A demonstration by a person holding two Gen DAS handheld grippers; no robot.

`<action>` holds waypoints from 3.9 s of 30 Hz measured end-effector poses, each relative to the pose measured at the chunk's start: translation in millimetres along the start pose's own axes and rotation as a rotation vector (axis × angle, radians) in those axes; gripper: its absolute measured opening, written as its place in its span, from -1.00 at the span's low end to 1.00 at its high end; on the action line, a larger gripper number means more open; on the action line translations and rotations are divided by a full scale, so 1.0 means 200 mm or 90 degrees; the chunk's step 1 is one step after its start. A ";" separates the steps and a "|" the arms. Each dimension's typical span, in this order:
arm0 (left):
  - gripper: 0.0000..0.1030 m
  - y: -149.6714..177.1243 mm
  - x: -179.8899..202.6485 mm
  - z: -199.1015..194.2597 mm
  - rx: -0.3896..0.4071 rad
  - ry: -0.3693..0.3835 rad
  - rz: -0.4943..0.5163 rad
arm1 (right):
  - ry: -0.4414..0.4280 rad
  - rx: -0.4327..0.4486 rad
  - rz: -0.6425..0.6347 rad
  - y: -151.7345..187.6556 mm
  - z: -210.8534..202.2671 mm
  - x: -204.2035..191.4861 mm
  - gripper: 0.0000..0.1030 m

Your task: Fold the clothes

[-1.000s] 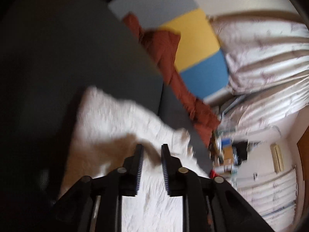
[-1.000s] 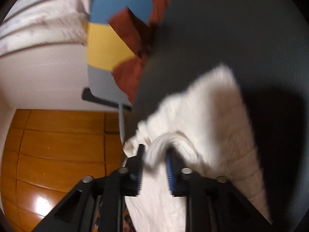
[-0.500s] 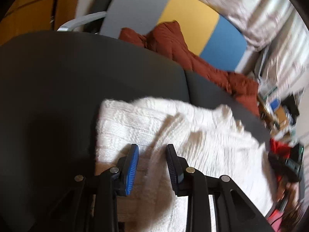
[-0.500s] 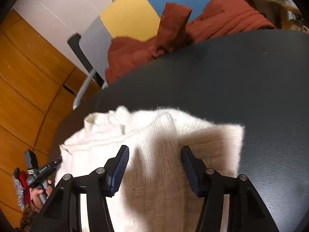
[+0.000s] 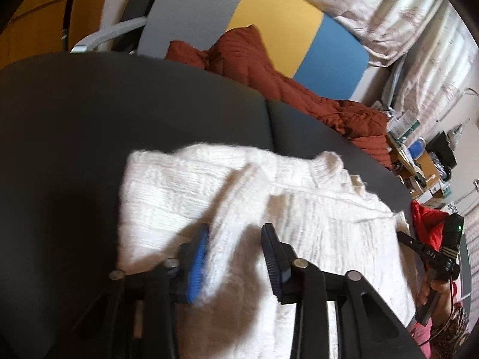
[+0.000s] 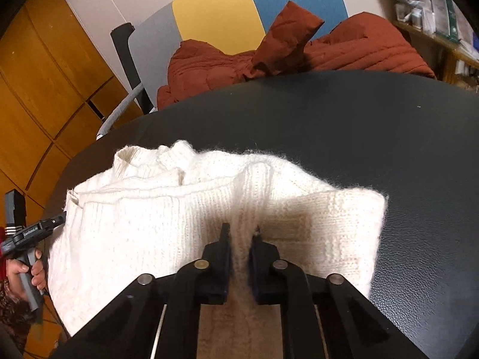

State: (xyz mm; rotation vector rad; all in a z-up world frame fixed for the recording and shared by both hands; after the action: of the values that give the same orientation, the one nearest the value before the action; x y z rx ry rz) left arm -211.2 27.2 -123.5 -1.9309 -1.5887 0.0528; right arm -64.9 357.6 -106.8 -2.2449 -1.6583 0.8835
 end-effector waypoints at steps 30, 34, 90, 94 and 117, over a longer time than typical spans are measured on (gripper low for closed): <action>-0.78 0.00 0.06 -0.26 0.180 -0.057 -0.062 | 0.089 0.196 0.054 -0.05 -0.32 -0.01 -0.33; -0.78 0.07 0.28 -0.12 0.129 -0.054 0.033 | 0.087 0.130 -0.114 -0.02 -0.19 -0.35 -0.34; -0.72 0.49 0.31 -0.18 0.079 -0.016 0.046 | -0.019 0.164 0.233 0.47 -0.38 0.16 -0.52; -0.71 0.54 0.46 -0.26 0.100 0.073 0.078 | -0.015 0.194 0.292 0.58 -0.52 0.28 0.01; -0.71 0.73 0.65 -0.11 0.027 0.117 0.171 | -0.112 0.122 0.309 0.58 -0.36 0.25 0.23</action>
State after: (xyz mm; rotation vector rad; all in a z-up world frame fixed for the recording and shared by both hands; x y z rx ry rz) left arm -39.5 123.5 -131.5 -2.0413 -1.1943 0.0182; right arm 77.9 375.7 -124.1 -2.5291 -1.0337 1.3170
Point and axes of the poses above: each gripper's, at about its wrist camera, not at the fingertips, and z roughly the way its jaws point, x to its right, y to its underside, the point moved 7 cm from there along z, roughly the way its jaws point, and after that the axes turned 5 degrees about -x, right-handed, at the moved point
